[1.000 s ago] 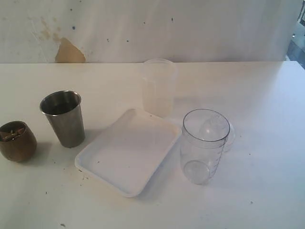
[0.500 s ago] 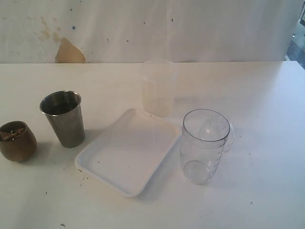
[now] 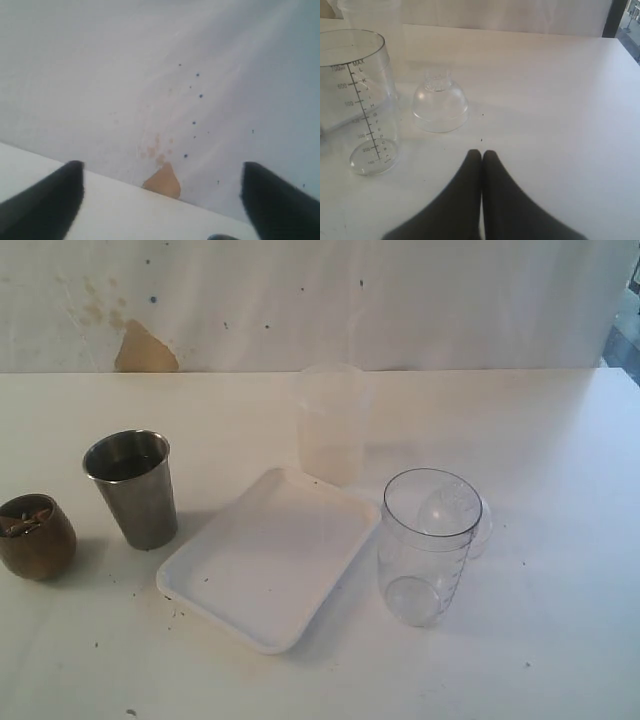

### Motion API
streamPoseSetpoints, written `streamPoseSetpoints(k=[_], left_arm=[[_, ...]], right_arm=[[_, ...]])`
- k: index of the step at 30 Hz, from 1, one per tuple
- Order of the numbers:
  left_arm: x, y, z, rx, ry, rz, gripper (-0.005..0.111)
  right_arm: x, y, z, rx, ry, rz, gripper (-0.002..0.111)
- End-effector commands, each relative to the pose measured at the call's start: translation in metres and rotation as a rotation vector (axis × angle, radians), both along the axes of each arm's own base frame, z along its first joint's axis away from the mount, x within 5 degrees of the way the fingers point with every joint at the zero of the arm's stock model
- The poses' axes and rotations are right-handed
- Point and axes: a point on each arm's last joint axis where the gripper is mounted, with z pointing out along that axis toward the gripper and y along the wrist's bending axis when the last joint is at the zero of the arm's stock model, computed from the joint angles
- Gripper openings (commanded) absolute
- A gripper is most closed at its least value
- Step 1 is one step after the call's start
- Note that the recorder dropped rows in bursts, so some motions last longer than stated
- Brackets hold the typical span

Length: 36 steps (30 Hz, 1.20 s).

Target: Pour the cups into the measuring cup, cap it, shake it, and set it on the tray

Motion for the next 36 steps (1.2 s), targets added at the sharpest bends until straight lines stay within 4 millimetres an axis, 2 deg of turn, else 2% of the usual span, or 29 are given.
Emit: streamPoseSetpoints(k=[1, 4, 10, 18, 27, 36], left_arm=[[0.011, 0.001, -0.007, -0.022, 0.091, -0.005, 0.104], [0.021, -0.001, -0.01, -0.011, 0.143, -0.034, 0.1], [0.045, -0.015, -0.022, 0.087, 0.259, -0.199, 0.098], [0.075, -0.012, -0.052, 0.071, 0.44, -0.204, 0.098], [0.095, -0.011, -0.082, 0.065, 0.55, -0.222, 0.098], [0.131, -0.009, -0.1, 0.056, 0.644, -0.251, 0.098]], right_arm=[[0.0, 0.0, -0.001, -0.003, -0.007, -0.007, 0.0], [0.0, 0.0, -0.001, -0.003, -0.007, -0.007, 0.0], [0.0, 0.0, -0.001, -0.003, -0.007, -0.007, 0.0], [0.0, 0.0, -0.001, -0.003, -0.007, -0.007, 0.0], [0.0, 0.0, -0.001, -0.003, -0.007, -0.007, 0.0], [0.0, 0.0, -0.001, -0.003, -0.007, -0.007, 0.0]])
